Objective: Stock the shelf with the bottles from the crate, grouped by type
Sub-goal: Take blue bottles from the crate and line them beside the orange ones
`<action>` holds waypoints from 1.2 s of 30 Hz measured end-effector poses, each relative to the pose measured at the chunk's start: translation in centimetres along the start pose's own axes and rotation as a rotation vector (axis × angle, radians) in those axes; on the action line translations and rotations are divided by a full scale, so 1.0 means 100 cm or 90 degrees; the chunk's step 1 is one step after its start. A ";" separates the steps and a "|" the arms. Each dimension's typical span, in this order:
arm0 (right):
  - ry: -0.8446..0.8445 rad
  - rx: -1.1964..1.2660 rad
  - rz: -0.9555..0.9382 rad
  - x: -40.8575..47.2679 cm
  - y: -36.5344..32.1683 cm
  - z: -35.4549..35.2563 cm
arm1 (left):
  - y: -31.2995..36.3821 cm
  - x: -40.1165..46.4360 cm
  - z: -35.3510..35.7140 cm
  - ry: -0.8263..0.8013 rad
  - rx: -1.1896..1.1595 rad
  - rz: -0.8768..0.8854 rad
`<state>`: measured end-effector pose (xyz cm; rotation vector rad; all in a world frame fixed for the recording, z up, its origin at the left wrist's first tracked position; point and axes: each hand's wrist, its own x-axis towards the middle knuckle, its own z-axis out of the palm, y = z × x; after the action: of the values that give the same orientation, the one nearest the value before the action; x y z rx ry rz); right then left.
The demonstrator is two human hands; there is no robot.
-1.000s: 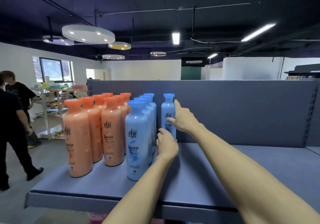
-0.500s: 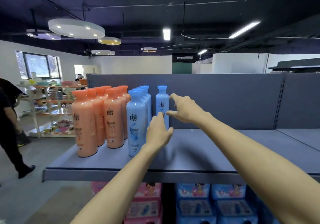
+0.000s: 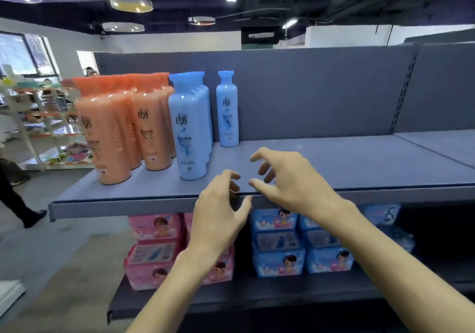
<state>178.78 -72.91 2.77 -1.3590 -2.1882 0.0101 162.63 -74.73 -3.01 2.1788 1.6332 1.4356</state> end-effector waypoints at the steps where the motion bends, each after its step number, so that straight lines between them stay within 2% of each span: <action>1: -0.006 0.012 0.007 -0.007 0.002 0.005 | 0.000 -0.007 0.002 0.003 0.006 0.012; 4: -0.025 0.029 0.021 -0.034 0.011 0.027 | -0.007 -0.032 0.013 0.014 0.021 0.051; 6: -0.037 0.045 0.043 -0.055 0.022 0.047 | -0.019 -0.054 0.027 -0.016 0.019 0.040; 9: -0.086 0.055 0.086 -0.090 0.041 0.083 | -0.044 -0.097 0.059 -0.131 0.019 -0.030; 22: -0.449 0.132 0.373 -0.251 0.140 0.308 | -0.158 -0.313 0.196 -0.614 0.123 -0.365; 25: -0.543 0.117 0.422 -0.296 0.163 0.360 | -0.177 -0.357 0.222 -0.642 0.124 -0.443; 28: -0.612 0.097 0.462 -0.343 0.191 0.407 | -0.195 -0.397 0.259 -0.666 0.119 -0.471; 32: -0.676 0.069 0.487 -0.401 0.220 0.468 | -0.227 -0.449 0.313 -0.740 0.134 -0.465; 36: -0.685 0.070 0.531 -0.447 0.236 0.514 | -0.251 -0.491 0.359 -0.766 0.140 -0.431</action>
<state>189.44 -84.25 -67.59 -2.4329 -2.0288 1.4218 169.31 -85.93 -67.49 1.6185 1.6659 -0.2501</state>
